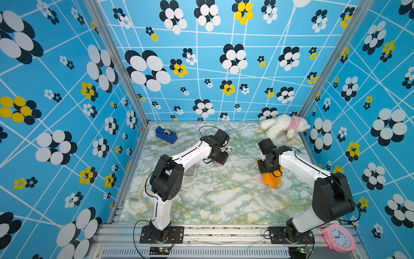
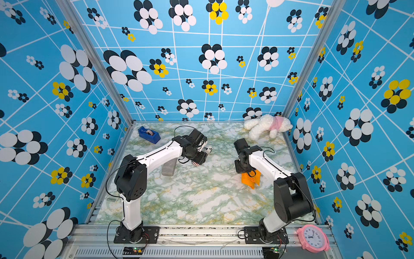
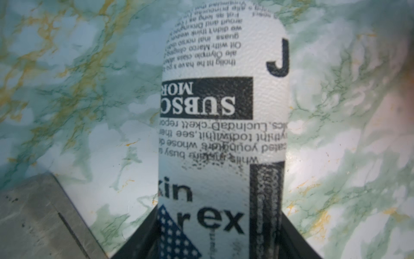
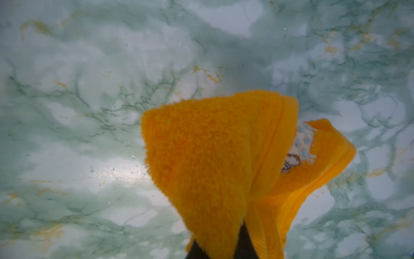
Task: Wipe the eyeglass case
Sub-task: Place the eyeglass case at the center of the board.
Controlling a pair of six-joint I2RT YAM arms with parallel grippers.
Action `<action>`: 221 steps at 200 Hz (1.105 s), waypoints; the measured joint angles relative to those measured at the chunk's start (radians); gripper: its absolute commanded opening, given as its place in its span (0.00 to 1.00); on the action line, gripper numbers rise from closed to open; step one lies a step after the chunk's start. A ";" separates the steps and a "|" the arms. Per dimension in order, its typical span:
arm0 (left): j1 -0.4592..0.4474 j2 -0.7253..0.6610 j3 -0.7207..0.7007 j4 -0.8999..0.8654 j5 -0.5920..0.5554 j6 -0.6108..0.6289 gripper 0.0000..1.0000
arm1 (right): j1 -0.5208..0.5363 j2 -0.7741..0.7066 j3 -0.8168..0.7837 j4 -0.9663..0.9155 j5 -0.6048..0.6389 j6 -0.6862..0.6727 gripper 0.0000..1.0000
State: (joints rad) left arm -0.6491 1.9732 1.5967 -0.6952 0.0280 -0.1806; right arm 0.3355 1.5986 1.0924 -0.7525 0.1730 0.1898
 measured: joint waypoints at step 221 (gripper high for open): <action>-0.090 0.114 -0.090 0.104 -0.179 -0.437 0.76 | 0.003 -0.107 -0.076 0.166 -0.085 0.026 0.55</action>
State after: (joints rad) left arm -0.7387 2.0872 1.5063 -0.5915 -0.1505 -0.6174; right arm 0.3382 1.4914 1.0161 -0.5869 0.0875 0.2161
